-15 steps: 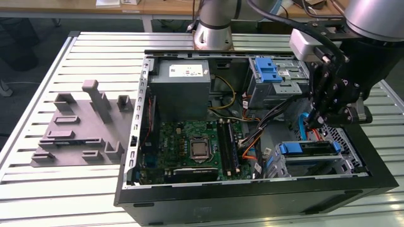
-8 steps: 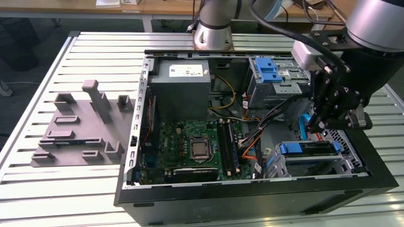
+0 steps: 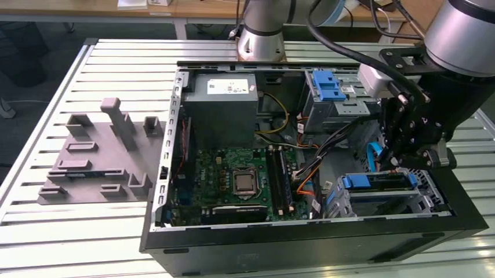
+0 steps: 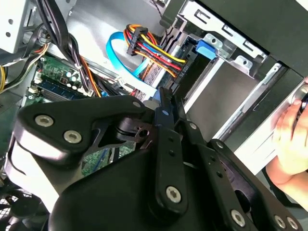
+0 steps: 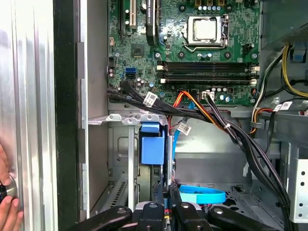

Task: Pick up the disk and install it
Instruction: 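Insert the second disk wire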

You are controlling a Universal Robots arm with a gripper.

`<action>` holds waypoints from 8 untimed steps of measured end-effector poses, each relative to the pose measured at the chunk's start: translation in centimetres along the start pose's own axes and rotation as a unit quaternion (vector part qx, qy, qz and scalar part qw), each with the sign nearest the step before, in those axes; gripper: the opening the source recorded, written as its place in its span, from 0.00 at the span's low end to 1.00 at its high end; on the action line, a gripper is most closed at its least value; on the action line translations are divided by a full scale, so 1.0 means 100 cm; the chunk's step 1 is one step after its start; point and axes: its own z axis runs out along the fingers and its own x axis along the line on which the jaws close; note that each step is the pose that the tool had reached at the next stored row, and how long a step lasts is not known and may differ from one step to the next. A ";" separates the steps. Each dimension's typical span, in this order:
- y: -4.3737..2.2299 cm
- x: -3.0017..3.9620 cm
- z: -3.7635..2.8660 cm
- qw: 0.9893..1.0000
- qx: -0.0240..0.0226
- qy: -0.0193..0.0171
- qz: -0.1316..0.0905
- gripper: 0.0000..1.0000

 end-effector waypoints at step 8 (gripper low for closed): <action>-0.0017 0.0005 0.0015 1.000 -0.008 0.000 0.002 0.16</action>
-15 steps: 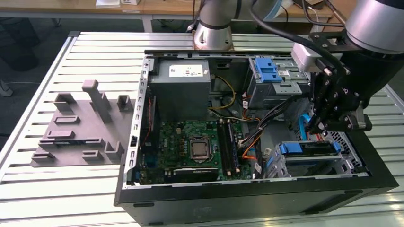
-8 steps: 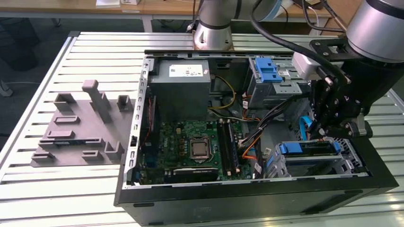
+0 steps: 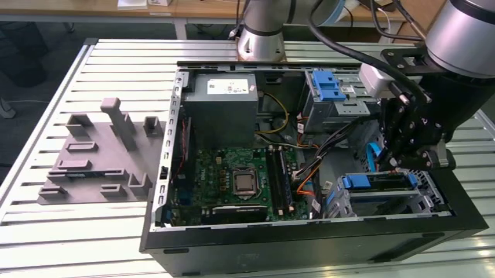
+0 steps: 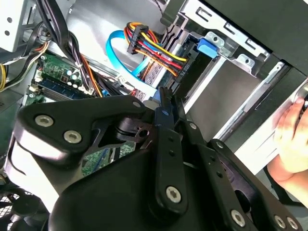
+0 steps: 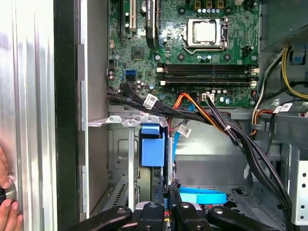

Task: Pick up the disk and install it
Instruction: 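Insert the second disk wire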

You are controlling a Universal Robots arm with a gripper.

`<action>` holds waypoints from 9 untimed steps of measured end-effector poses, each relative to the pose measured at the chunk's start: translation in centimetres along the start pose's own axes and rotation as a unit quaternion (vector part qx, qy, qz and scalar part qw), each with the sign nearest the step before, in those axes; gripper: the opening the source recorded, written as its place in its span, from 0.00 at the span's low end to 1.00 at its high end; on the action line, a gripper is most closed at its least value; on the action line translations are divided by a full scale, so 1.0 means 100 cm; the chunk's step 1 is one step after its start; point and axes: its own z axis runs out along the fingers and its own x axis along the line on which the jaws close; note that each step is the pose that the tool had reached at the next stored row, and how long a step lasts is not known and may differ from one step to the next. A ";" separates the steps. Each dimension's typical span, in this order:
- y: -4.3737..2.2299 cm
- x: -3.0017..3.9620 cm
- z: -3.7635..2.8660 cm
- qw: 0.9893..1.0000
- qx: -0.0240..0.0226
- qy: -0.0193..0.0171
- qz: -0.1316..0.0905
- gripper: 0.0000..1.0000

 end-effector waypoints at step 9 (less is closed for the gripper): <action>-0.0017 0.0048 0.0053 1.000 -0.002 0.000 0.001 0.16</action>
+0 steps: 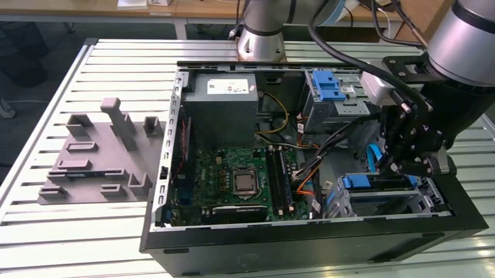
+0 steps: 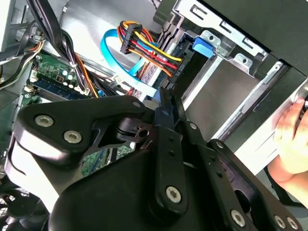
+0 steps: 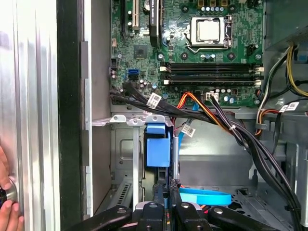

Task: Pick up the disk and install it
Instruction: 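Insert the second disk wire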

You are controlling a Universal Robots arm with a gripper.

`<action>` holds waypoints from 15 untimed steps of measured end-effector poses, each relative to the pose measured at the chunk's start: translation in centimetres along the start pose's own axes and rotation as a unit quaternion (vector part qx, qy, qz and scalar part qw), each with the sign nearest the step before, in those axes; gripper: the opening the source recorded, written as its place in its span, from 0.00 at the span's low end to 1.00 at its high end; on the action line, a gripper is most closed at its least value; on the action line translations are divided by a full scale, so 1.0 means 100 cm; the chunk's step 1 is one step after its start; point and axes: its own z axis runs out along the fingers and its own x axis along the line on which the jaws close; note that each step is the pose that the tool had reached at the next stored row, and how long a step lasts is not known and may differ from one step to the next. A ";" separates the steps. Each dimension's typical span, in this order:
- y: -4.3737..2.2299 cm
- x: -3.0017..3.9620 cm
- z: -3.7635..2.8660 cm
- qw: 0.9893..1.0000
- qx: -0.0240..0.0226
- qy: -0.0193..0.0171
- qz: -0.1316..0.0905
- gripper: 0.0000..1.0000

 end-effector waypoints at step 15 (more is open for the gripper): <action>-0.0047 -0.0001 0.0073 1.000 -0.007 0.000 0.012 0.16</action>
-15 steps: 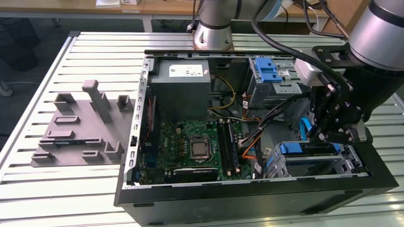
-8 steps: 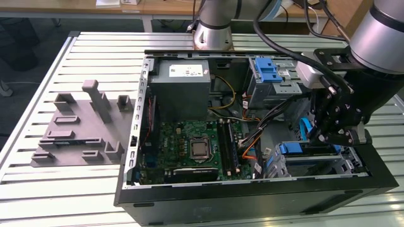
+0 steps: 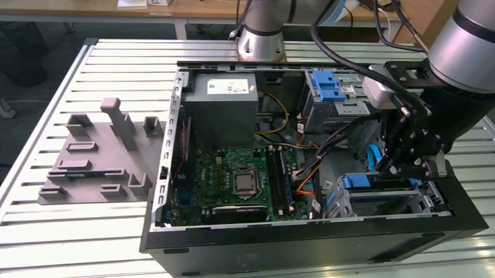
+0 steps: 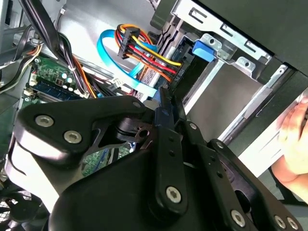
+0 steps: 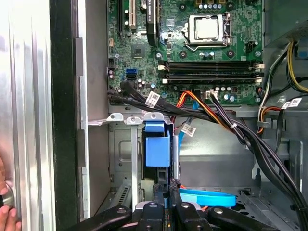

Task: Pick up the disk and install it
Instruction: 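Insert the second disk wire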

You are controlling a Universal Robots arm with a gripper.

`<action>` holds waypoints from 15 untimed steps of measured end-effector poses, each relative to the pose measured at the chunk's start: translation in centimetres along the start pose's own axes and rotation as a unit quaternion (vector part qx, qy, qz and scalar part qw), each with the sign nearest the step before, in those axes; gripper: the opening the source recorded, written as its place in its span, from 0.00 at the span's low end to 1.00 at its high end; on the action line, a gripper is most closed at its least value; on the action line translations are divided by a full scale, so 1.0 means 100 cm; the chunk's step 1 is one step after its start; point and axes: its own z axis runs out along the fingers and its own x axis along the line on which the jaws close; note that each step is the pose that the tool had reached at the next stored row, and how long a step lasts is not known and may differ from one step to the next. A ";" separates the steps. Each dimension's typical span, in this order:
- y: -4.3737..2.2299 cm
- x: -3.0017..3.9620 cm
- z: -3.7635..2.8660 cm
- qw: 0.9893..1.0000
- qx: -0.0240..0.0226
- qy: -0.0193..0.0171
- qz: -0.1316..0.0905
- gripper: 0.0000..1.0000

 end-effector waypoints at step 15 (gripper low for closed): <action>-0.0027 -0.0003 0.0030 1.000 -0.003 -0.002 0.002 0.16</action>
